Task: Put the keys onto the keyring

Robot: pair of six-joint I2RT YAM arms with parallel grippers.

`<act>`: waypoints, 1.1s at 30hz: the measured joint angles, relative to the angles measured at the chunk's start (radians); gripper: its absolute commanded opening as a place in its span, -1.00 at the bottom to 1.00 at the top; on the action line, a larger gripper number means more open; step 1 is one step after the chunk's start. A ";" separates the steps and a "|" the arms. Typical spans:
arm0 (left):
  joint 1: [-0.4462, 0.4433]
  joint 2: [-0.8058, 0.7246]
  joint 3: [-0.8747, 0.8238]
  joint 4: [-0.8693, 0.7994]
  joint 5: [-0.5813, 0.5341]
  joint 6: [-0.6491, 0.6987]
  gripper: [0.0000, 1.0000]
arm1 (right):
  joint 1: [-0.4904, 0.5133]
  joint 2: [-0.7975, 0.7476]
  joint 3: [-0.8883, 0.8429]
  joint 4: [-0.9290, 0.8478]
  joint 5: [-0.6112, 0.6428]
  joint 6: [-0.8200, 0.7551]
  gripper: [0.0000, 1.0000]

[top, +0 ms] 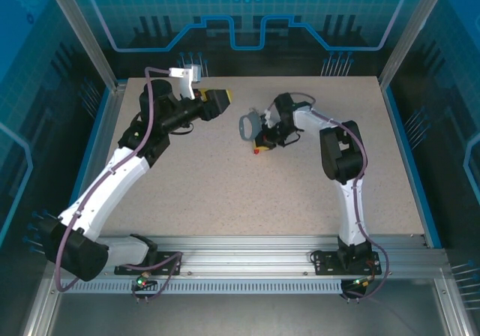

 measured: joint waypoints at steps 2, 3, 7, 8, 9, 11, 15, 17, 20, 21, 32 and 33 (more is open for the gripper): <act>0.000 -0.010 -0.009 -0.004 0.001 -0.002 0.19 | 0.017 -0.042 -0.076 0.042 0.008 0.020 -1.00; 0.000 -0.014 -0.012 -0.004 0.003 -0.005 0.19 | 0.023 -0.058 -0.098 0.059 0.009 0.027 -1.00; 0.000 -0.031 -0.026 -0.004 0.008 -0.008 0.19 | 0.032 -0.118 -0.170 0.130 0.017 0.053 -1.00; 0.000 -0.035 -0.029 -0.003 0.010 -0.009 0.19 | 0.032 -0.127 -0.180 0.142 0.020 0.058 -1.00; 0.000 -0.037 -0.032 -0.004 0.011 -0.011 0.19 | 0.032 -0.132 -0.190 0.153 0.023 0.061 -1.00; 0.000 -0.043 -0.039 -0.005 0.015 -0.011 0.19 | 0.034 -0.139 -0.206 0.171 0.032 0.068 -1.00; 0.001 -0.053 -0.053 -0.004 0.019 -0.013 0.19 | 0.044 -0.152 -0.244 0.188 0.042 0.074 -0.97; 0.002 -0.059 -0.061 -0.004 0.023 -0.014 0.20 | 0.057 -0.170 -0.274 0.194 0.045 0.079 -0.65; 0.002 -0.069 -0.070 -0.009 0.027 -0.014 0.23 | 0.084 -0.223 -0.341 0.204 0.062 0.083 -0.11; 0.002 -0.072 -0.071 -0.011 0.030 -0.014 0.24 | 0.091 -0.246 -0.364 0.205 0.068 0.082 0.01; 0.002 -0.171 -0.145 -0.015 0.040 -0.013 0.80 | 0.061 -0.819 -0.539 0.080 0.157 0.074 1.00; 0.003 -0.185 -0.154 -0.018 0.031 -0.011 0.82 | 0.039 -0.865 -0.536 0.061 0.162 0.070 1.00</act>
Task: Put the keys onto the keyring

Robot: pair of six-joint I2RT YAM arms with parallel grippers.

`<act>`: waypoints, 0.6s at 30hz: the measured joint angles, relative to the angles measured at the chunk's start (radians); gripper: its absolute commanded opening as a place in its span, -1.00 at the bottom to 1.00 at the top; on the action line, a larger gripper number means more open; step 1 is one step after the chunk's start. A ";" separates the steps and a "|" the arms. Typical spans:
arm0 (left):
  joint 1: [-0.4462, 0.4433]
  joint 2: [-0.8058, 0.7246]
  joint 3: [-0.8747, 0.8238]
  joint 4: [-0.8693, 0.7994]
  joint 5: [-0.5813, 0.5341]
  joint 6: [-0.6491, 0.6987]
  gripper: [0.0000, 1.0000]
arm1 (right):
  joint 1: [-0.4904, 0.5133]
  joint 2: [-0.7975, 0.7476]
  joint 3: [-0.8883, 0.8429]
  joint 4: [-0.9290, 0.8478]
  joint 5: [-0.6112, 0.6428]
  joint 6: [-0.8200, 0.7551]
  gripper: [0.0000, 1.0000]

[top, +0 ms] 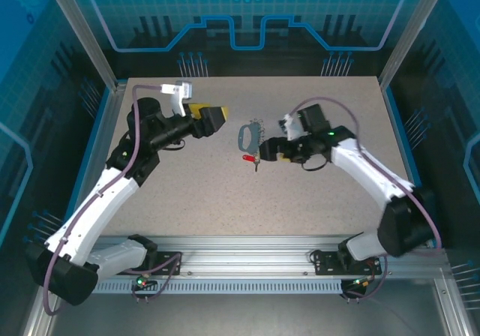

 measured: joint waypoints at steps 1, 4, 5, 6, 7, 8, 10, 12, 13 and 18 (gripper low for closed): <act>0.000 -0.016 -0.010 -0.001 -0.014 0.001 0.84 | -0.030 -0.050 0.005 -0.024 0.005 -0.006 1.00; 0.000 -0.074 -0.051 0.003 -0.085 0.004 0.97 | -0.129 -0.159 0.026 -0.079 0.043 -0.019 1.00; 0.000 -0.095 -0.067 0.005 -0.113 0.007 0.97 | -0.161 -0.187 0.031 -0.090 0.064 -0.023 1.00; 0.000 -0.116 -0.085 0.005 -0.149 0.012 0.97 | -0.195 -0.216 0.034 -0.100 0.089 -0.026 1.00; 0.000 -0.140 -0.104 0.005 -0.191 0.024 0.97 | -0.230 -0.246 0.035 -0.106 0.118 -0.026 1.00; 0.000 -0.159 -0.119 0.008 -0.227 0.032 0.97 | -0.255 -0.266 0.035 -0.110 0.146 -0.026 1.00; 0.000 -0.208 -0.168 0.031 -0.319 0.060 0.97 | -0.308 -0.309 0.030 -0.102 0.223 -0.020 1.00; 0.000 -0.251 -0.222 0.055 -0.397 0.097 0.97 | -0.336 -0.350 -0.006 -0.058 0.303 -0.006 1.00; 0.000 -0.273 -0.254 0.063 -0.443 0.124 0.97 | -0.343 -0.375 -0.044 -0.023 0.354 0.004 1.00; 0.000 -0.350 -0.406 0.087 -0.615 0.240 0.97 | -0.350 -0.446 -0.315 0.189 0.585 0.020 1.00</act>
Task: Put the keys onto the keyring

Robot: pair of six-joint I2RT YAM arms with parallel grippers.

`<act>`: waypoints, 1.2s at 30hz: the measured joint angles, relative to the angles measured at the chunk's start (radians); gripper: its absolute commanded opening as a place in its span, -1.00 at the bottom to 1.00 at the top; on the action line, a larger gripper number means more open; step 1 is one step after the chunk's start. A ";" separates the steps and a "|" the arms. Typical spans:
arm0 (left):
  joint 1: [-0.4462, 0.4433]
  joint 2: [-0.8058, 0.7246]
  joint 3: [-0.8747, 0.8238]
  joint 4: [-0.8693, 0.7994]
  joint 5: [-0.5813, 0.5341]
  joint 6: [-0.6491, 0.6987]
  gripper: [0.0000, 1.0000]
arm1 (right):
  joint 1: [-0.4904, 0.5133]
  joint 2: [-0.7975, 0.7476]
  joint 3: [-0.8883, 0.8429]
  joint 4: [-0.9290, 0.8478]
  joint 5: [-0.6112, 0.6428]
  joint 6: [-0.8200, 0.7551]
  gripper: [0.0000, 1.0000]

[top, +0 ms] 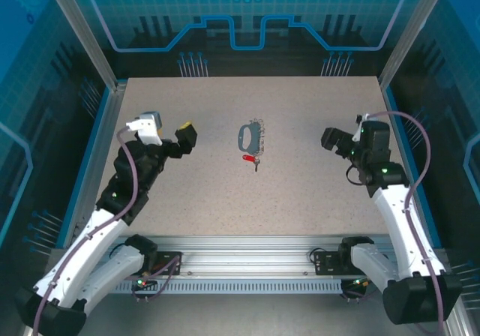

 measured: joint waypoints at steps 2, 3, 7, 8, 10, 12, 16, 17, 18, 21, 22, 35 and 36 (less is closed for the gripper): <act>0.000 -0.043 -0.105 0.038 -0.066 0.035 0.98 | -0.002 0.017 -0.081 0.056 0.063 -0.013 1.00; 0.000 -0.064 -0.166 0.063 -0.100 0.059 0.97 | -0.002 0.032 -0.117 0.085 0.089 -0.024 1.00; 0.008 -0.063 -0.381 0.210 -0.208 0.159 0.97 | -0.005 0.071 -0.239 0.244 0.146 -0.098 0.99; 0.019 -0.029 -0.418 0.253 -0.222 0.176 0.98 | -0.005 0.082 -0.259 0.278 0.152 -0.115 1.00; 0.059 0.096 -0.462 0.360 -0.243 0.207 0.98 | -0.006 0.123 -0.296 0.371 0.159 -0.159 1.00; 0.103 0.261 -0.478 0.493 -0.255 0.233 0.98 | -0.006 0.176 -0.319 0.459 0.159 -0.199 1.00; 0.184 0.586 -0.478 0.768 -0.222 0.258 0.97 | -0.006 0.285 -0.355 0.649 0.152 -0.266 1.00; 0.201 0.642 -0.475 0.815 -0.200 0.260 0.97 | -0.006 0.311 -0.360 0.691 0.147 -0.281 1.00; 0.217 0.697 -0.470 0.859 -0.176 0.261 0.97 | -0.006 0.334 -0.365 0.732 0.143 -0.293 1.00; 0.253 0.827 -0.451 0.983 -0.119 0.263 0.98 | -0.006 0.392 -0.370 0.834 0.121 -0.327 1.00; 0.259 0.842 -0.444 0.990 -0.103 0.263 0.98 | -0.006 0.404 -0.371 0.866 0.112 -0.333 1.00; 0.372 0.839 -0.312 0.909 0.218 0.252 0.98 | 0.021 0.560 -0.409 1.146 -0.005 -0.428 1.00; 0.381 0.838 -0.307 0.902 0.229 0.248 0.98 | 0.021 0.560 -0.409 1.150 -0.010 -0.431 1.00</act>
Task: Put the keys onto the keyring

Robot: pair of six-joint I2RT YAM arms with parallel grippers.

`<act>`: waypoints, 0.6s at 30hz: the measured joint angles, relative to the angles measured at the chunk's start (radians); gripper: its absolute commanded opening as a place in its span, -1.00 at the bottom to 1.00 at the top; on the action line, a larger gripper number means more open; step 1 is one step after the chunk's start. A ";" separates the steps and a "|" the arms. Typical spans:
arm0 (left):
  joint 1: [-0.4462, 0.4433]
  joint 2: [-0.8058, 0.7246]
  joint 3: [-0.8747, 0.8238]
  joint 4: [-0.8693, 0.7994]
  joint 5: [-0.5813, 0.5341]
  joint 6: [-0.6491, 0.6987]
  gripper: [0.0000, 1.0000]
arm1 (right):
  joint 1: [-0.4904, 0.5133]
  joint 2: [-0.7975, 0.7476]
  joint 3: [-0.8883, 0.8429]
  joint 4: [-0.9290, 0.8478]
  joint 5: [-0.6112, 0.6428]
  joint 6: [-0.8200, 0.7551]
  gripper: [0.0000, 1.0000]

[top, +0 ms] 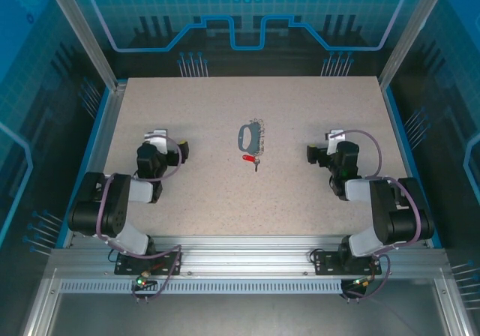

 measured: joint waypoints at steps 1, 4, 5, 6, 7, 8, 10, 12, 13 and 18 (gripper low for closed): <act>0.005 0.000 0.002 -0.005 0.008 -0.002 0.98 | 0.000 0.000 0.000 0.003 -0.002 -0.001 1.00; 0.007 0.000 0.002 -0.025 0.020 -0.013 0.98 | 0.001 0.000 0.000 0.007 -0.007 -0.007 1.00; 0.006 0.000 0.002 -0.028 0.023 -0.014 0.98 | 0.001 0.000 0.000 0.009 -0.007 -0.008 1.00; 0.006 0.000 0.002 -0.029 0.023 -0.016 0.98 | 0.002 0.000 0.000 0.011 -0.008 -0.008 1.00; 0.006 0.000 0.002 -0.030 0.023 -0.016 0.98 | 0.004 0.000 0.000 0.012 -0.008 -0.009 1.00; 0.006 0.000 0.002 -0.031 0.023 -0.016 0.98 | 0.005 0.000 0.000 0.011 -0.008 -0.009 1.00; 0.006 0.000 0.002 -0.032 0.023 -0.016 0.98 | 0.006 0.000 0.000 0.012 -0.008 -0.011 1.00; 0.006 0.000 0.002 -0.032 0.023 -0.016 0.98 | 0.006 0.000 0.000 0.011 -0.008 -0.012 1.00; 0.006 0.000 0.002 -0.032 0.023 -0.016 0.98 | 0.006 0.000 0.000 0.012 -0.008 -0.013 1.00; 0.006 0.000 0.002 -0.032 0.023 -0.016 0.98 | 0.006 0.000 0.002 0.011 -0.030 -0.019 1.00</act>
